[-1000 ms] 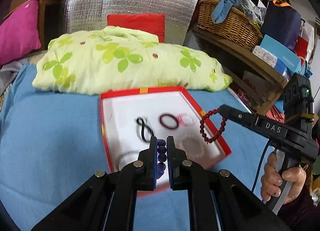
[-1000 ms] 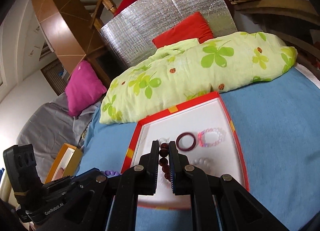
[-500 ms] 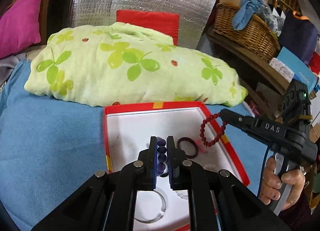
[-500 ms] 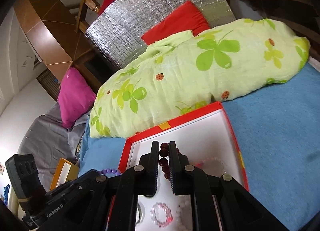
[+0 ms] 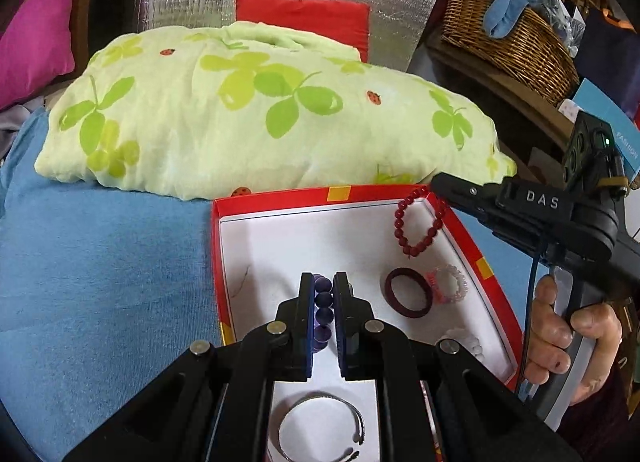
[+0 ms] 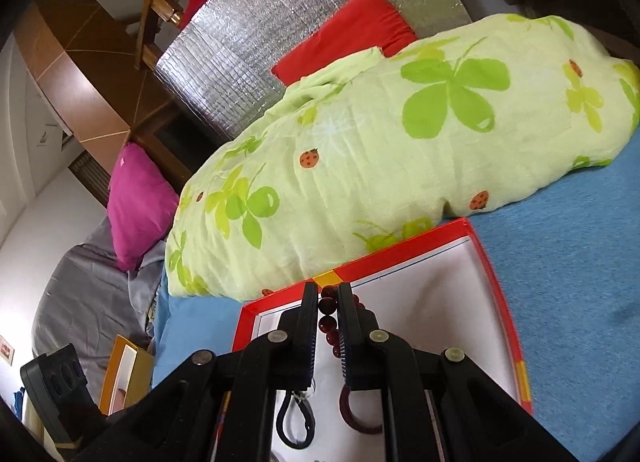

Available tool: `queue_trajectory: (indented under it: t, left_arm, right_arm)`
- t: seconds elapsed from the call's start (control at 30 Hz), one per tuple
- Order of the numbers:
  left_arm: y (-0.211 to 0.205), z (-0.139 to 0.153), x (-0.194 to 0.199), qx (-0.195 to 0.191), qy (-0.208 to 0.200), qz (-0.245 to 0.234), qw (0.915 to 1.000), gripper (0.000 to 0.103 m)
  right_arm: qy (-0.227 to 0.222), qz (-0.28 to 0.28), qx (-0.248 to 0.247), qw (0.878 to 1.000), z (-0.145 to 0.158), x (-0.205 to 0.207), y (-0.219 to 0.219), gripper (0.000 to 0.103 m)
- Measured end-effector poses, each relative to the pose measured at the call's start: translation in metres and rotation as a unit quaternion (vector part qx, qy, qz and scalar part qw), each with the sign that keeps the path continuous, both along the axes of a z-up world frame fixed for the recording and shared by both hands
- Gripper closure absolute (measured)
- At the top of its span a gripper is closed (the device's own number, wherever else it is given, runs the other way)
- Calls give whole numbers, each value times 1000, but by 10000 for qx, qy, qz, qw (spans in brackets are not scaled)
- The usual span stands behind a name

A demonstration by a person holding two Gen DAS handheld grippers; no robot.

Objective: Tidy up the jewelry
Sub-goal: 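Carry the purple bracelet over the box with the left tool while the right carries the red bracelet there, then open the left tool to drop the purple bracelet while the right drops the red bracelet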

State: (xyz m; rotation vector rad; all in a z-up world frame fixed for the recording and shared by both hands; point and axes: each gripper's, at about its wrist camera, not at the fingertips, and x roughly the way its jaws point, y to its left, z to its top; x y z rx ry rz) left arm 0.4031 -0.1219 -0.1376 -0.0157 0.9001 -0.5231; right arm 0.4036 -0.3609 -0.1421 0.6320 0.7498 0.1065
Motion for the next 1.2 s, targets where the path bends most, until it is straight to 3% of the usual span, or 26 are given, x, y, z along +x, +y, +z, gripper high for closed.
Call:
queue_trajectory:
  t: [0.37, 0.8, 0.87, 0.93, 1.0, 1.07, 1.17, 1.2]
  left_arm:
    - [1, -15, 13, 214, 128, 2, 9997, 93]
    - [-6, -23, 19, 619, 175, 57, 9979, 93]
    - [-3, -19, 18, 658, 127, 98, 9977, 92]
    - [1, -13, 16, 644, 44, 130, 9978, 88]
    - [3, -7, 12, 700, -110, 179, 9973, 69]
    - [5, 1, 6, 826, -328, 275, 9957, 61]
    - [11, 7, 1, 972, -454, 359, 9936, 61]
    - [13, 8, 0, 998, -461, 390, 9932, 60]
  right_arm:
    - [111, 159, 239, 9995, -20, 22, 14, 92]
    - [647, -262, 172, 9974, -45, 27, -8, 89]
    - [664, -326, 101, 9972, -42, 24, -11, 86]
    - [661, -331, 22, 9973, -36, 20, -13, 76]
    - [627, -324, -45, 9975, -29, 15, -15, 76]
    - [578, -315, -163, 9977, -20, 7, -15, 74]
    - [556, -271, -265, 9977, -11, -5, -14, 59]
    - [541, -256, -325, 9977, -7, -10, -12, 47]
